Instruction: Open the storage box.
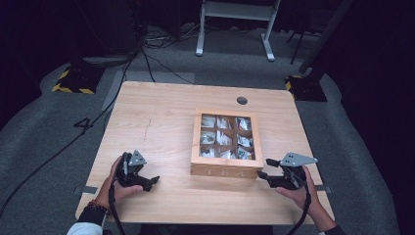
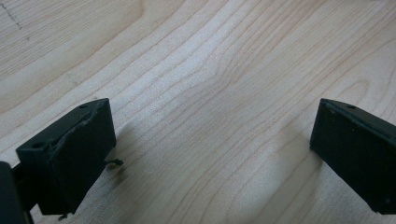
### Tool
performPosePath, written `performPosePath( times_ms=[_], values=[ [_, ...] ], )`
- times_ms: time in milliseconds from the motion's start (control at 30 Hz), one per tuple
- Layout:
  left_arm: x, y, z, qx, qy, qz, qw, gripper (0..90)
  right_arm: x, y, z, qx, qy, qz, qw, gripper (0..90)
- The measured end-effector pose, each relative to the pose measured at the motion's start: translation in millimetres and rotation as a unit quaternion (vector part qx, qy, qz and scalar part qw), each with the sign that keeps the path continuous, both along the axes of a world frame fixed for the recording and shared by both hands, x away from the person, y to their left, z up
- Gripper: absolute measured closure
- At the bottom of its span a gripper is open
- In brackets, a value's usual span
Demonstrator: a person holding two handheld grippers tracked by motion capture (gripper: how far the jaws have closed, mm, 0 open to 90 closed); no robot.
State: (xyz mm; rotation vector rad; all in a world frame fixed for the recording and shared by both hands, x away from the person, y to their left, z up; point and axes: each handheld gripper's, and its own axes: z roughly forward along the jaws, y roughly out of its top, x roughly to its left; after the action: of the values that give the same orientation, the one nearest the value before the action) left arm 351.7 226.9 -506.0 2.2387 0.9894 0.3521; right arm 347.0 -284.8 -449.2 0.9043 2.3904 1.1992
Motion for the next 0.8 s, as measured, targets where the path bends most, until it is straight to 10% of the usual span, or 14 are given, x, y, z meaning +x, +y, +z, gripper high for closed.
performPosePath(
  times_ms=[800],
  values=[
    [0.0,0.0,0.0,0.0,0.0,0.0,1.0,0.5,1.8,11.2,9.1,0.007,-0.007,-0.003,0.9999,41.4]
  ],
)
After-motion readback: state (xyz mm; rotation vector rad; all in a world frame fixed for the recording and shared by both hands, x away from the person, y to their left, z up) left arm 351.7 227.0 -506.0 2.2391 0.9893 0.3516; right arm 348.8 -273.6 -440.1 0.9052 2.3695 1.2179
